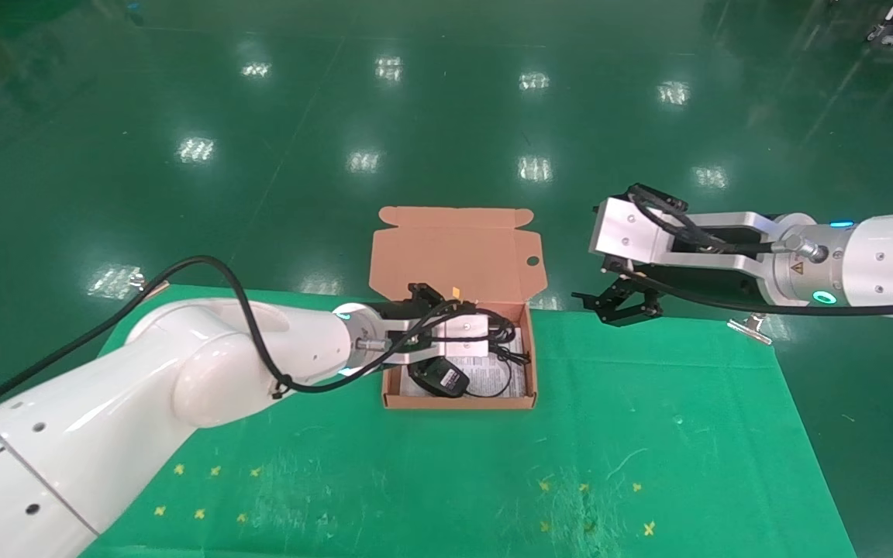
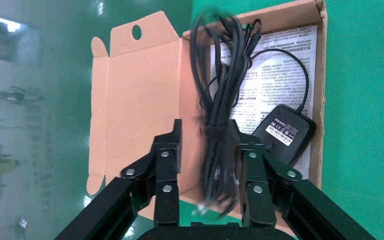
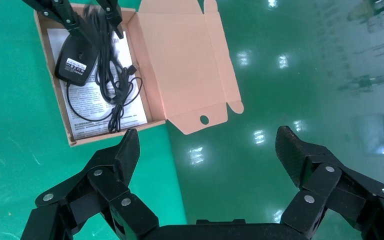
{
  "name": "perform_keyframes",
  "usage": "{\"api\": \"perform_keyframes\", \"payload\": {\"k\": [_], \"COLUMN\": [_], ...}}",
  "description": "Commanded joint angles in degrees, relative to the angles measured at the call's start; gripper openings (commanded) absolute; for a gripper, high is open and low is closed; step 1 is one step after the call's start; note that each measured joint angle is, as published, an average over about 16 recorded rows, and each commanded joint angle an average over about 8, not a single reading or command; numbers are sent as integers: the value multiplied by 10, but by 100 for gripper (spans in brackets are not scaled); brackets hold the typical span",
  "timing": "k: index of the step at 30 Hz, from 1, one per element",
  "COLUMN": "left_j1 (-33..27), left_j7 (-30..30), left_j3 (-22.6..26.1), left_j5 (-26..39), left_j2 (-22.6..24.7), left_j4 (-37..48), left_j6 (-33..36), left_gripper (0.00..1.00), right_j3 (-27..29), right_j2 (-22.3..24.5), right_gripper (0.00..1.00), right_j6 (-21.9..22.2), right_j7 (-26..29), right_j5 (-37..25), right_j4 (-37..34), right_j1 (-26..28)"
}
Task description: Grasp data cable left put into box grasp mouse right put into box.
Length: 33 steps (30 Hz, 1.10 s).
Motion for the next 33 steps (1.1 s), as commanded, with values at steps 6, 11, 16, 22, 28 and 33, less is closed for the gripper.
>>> {"api": "perform_keyframes", "payload": {"k": [6, 11, 16, 22, 28, 33], "left_j1": [-13, -38, -48, -32, -1, 24], "left_j7": [-21, -45, -53, -42, -23, -7], "left_j3": [-1, -5, -9, -38, -84, -122], "left_j5": [7, 21, 18, -37, -123, -195], "left_j2": [-7, -5, -6, -32, -75, -111], "left_j4": [-2, 5, 10, -3, -27, -48], "left_j6": [-5, -26, -34, -2, 51, 96], "left_gripper": [100, 100, 100, 100, 100, 100], "right_j3": [4, 3, 3, 26, 64, 95], "right_j2": [-3, -6, -9, -3, 9, 19], "right_gripper": [100, 100, 100, 100, 100, 100], "right_j6": [6, -3, -16, -40, -74, -102], "right_j7": [-4, -7, -5, -11, -21, -30], "right_j5": [-4, -26, -43, -9, 55, 109], "right_j4": [3, 10, 17, 19, 18, 17], "right_j1": [10, 36, 54, 35, -5, -38]}}
